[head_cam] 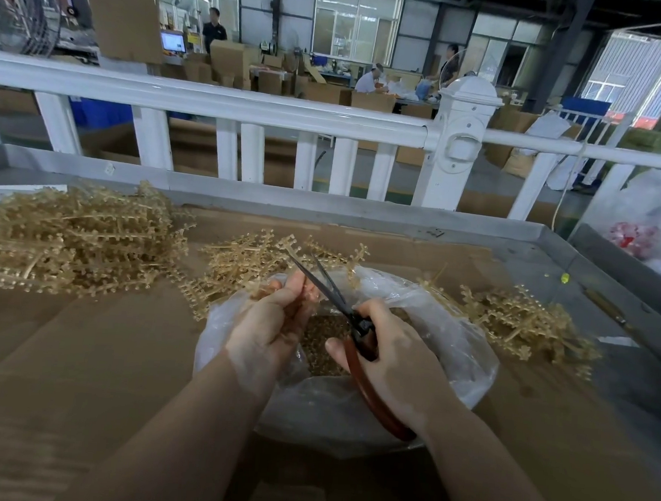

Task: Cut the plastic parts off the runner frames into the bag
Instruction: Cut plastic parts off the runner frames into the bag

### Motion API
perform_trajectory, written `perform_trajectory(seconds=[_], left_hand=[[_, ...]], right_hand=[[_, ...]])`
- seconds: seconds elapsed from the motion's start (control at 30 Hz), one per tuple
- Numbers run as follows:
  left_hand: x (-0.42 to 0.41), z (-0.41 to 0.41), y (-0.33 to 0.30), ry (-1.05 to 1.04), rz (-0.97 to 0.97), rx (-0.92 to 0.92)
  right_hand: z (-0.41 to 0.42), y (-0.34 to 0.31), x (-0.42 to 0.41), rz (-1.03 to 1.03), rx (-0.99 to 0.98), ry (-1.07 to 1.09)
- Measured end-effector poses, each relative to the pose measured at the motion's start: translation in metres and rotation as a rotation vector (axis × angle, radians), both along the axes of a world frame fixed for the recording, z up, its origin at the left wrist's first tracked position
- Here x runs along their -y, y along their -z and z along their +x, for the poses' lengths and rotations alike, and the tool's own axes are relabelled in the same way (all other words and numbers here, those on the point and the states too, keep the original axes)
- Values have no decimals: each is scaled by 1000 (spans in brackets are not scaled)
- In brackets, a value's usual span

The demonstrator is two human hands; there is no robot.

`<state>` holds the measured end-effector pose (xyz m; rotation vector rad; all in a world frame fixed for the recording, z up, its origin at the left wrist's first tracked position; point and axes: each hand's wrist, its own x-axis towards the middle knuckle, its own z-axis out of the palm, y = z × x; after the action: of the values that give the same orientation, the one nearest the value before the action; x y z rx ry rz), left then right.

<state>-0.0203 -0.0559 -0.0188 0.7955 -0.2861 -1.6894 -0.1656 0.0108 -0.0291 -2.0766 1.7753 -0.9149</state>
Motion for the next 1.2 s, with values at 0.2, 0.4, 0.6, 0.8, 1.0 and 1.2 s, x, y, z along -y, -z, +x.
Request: perform_trajectory(seconds=[0.2,0.4,0.6,0.8,1.0,1.2], left_hand=[[-1,-2,2,11,-7,-13],[1,-1,4,4,11,-40],[2,-2,7,-12,60,-76],[5,-2,13,-8,52,-78],[7,-2,16,24,47,-79],[7,-3,18,-24,53,-52]], right_hand=[[2,-4,-1,-4,25,-19],[3,-4,-1,-20,1,-18],[1,-2,-1,-38,-58,-17],[1,0,-1,-44,-80,-2],[2,1,-3,-64,-109,10],[2,3,-2,-95,-152,26]])
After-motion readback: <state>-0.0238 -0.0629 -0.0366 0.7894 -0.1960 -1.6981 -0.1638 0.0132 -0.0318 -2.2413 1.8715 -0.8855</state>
